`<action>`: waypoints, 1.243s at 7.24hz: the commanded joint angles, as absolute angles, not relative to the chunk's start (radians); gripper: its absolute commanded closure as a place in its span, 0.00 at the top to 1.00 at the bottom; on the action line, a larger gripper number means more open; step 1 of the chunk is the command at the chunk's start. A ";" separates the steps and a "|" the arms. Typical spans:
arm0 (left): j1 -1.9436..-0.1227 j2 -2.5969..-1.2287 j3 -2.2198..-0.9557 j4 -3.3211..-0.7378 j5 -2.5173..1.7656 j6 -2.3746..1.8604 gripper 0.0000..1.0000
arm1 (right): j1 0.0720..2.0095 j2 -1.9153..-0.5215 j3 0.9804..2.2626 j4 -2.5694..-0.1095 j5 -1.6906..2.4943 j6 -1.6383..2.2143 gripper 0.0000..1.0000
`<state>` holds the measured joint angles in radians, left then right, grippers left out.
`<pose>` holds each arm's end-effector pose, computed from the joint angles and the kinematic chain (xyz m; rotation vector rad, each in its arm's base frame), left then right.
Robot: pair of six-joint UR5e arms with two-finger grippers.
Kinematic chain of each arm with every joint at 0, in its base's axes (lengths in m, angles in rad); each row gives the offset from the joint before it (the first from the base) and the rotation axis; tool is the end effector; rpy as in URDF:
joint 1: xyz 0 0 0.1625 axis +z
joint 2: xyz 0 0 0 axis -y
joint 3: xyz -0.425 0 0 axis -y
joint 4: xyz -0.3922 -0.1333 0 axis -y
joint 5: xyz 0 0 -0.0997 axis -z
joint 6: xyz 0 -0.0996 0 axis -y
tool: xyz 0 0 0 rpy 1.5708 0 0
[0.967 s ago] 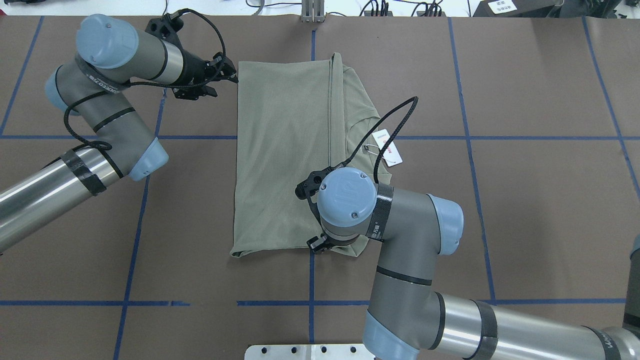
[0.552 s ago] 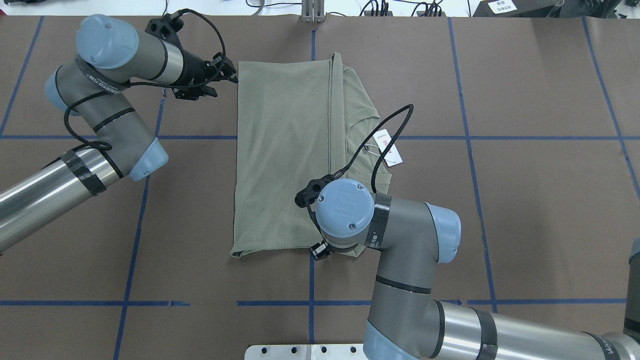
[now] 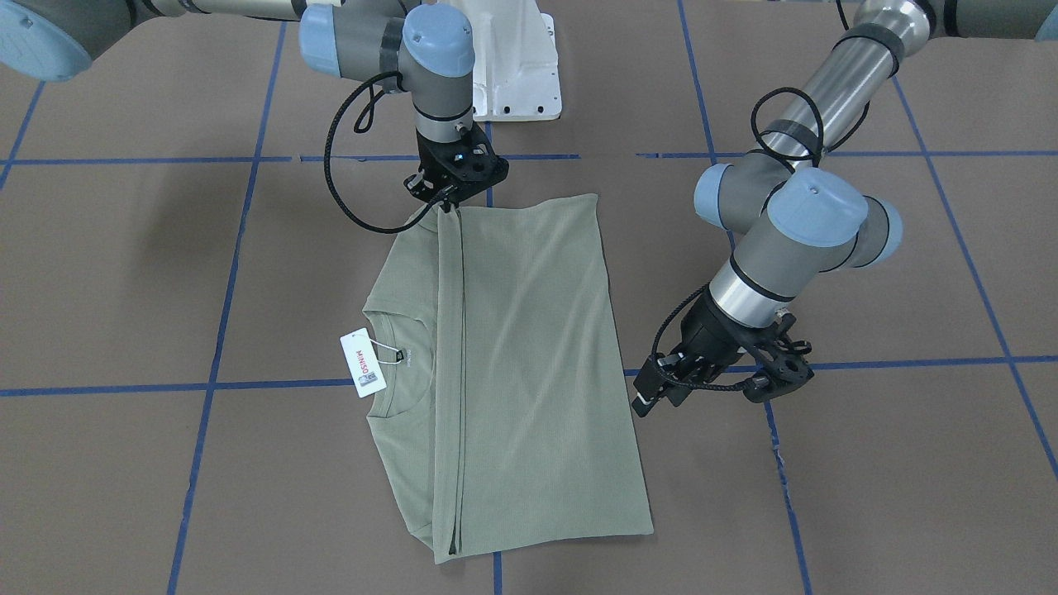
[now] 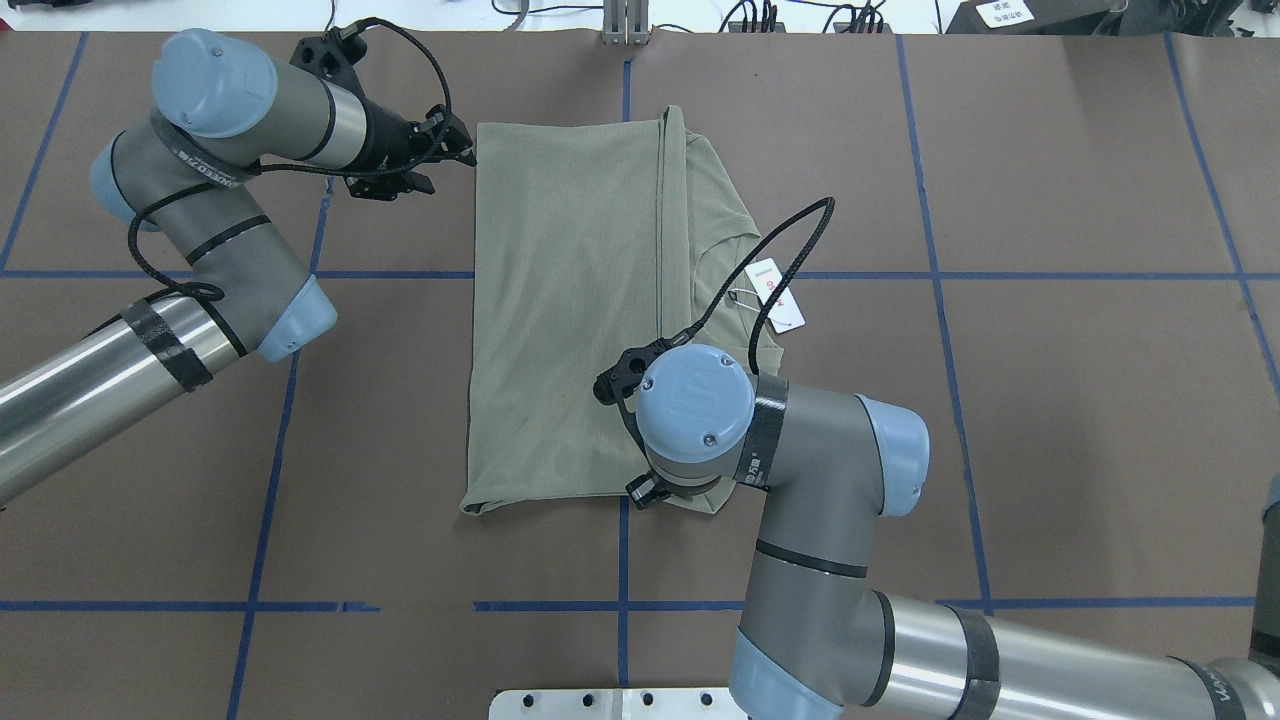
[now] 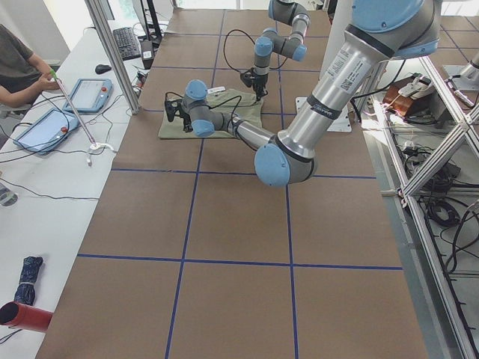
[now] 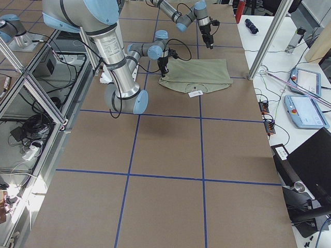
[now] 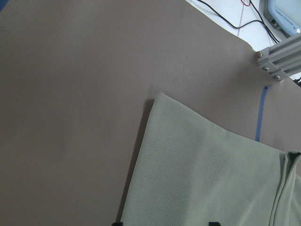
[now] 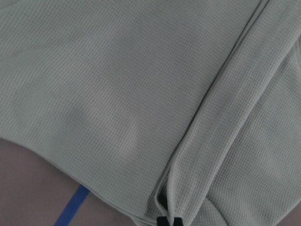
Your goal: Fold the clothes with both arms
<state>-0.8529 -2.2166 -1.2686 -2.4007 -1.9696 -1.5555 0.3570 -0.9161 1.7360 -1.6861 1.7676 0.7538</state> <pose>0.4209 -0.6258 0.3134 0.1692 1.2092 -0.4989 -0.5839 -0.3393 0.2227 0.2346 -0.6969 -0.5087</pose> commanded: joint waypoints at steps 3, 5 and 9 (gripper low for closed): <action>-0.848 -2.218 -1.269 -2.402 -1.970 -1.589 0.68 | 0.289 -1.080 1.927 -1.740 1.671 0.791 0.00; -0.847 -2.218 -1.269 -2.402 -1.968 -1.591 0.68 | 0.259 -1.098 1.914 -1.741 1.621 0.811 0.59; -0.847 -2.220 -1.269 -2.402 -1.968 -1.592 0.68 | 0.331 -1.036 1.863 -1.730 1.624 0.799 1.00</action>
